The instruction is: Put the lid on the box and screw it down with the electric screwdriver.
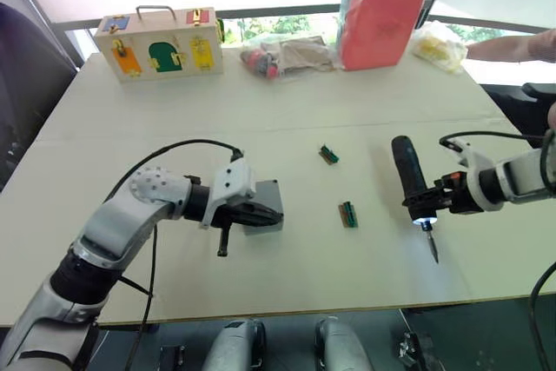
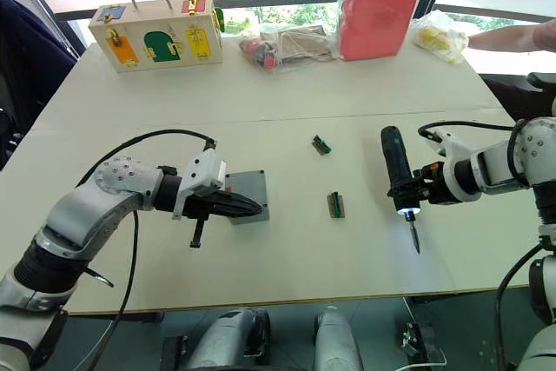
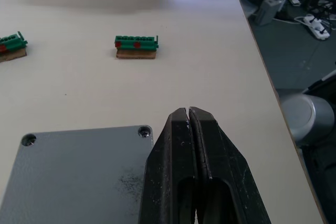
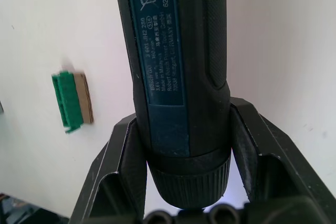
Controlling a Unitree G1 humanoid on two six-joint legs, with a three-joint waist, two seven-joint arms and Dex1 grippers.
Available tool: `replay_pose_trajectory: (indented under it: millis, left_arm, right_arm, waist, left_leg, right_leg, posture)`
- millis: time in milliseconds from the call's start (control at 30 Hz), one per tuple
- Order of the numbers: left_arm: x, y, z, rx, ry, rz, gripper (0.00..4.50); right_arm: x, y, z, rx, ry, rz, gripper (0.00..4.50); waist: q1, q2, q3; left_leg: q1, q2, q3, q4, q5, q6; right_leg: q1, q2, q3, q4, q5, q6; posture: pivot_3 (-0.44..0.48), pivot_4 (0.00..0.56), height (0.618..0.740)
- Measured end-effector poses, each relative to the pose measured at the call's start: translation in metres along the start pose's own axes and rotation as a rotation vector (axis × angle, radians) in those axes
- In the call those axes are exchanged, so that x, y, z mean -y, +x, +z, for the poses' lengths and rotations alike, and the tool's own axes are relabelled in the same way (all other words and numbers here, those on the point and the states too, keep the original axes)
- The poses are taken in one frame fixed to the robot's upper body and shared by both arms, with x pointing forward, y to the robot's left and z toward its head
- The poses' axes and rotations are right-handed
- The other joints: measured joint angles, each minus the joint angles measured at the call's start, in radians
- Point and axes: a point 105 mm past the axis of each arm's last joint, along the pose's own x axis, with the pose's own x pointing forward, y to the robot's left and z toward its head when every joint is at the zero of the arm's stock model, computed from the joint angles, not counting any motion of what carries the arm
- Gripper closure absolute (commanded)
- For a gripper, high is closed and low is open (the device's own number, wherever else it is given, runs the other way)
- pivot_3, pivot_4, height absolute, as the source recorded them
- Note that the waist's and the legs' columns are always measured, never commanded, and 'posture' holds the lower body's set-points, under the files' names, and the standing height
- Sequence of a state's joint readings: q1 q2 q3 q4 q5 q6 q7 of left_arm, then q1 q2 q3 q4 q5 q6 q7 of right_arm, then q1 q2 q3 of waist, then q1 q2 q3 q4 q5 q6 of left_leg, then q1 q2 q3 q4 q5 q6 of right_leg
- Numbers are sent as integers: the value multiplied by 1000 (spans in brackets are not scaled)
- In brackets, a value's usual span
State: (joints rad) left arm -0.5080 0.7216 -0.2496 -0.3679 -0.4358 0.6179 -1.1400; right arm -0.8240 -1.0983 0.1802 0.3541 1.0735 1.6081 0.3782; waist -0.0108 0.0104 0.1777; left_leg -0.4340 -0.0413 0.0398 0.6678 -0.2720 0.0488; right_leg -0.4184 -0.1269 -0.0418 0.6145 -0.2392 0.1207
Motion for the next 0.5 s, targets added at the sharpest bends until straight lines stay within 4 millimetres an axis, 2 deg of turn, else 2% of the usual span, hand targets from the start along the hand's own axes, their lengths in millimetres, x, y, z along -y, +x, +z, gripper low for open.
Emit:
replay_pose_trajectory:
  millis: [100,167,200,267,367,500]
  left_arm:
    - [1,1,0,-1,5,16,4500]
    - [2,1,0,0,8,26,4500]
    - [2,1,-1,-1,6,30,4500]
    - [-1,-1,0,1,9,54,4500]
    - [-8,-10,2,12,-2,95,4500]
    - [-32,-43,6,59,-68,262,4500]
  right_arm:
    - [4,3,-2,-15,4,-26,2717]
    - [8,6,-4,-24,7,-52,1707]
    - [8,7,-5,-29,8,-52,1565]
    - [6,7,-5,-27,-4,-51,781]
    - [5,6,-3,-21,-32,-68,58]
    - [4,4,6,34,-114,-107,58]
  waist:
    - [3,-1,1]
    - [3,-1,1]
    - [3,-1,1]
    - [2,-2,1]
    - [2,-2,1]
    - [2,-2,1]
  left_leg:
    - [0,0,0,1,1,1]
    - [0,0,0,1,1,1]
    - [0,0,0,1,1,1]
    - [0,0,0,1,1,1]
    - [0,0,0,1,1,0]
    - [0,0,0,1,1,0]
  right_leg:
    - [1,0,0,0,1,0]
    - [1,0,0,0,1,0]
    - [1,0,0,0,1,0]
    - [1,1,0,0,1,1]
    - [1,1,0,0,2,1]
    - [1,1,0,0,2,2]
  posture:
    - [0,150,740]
    - [0,150,740]
    - [0,150,740]
    - [0,150,740]
    - [0,150,740]
    - [0,150,740]
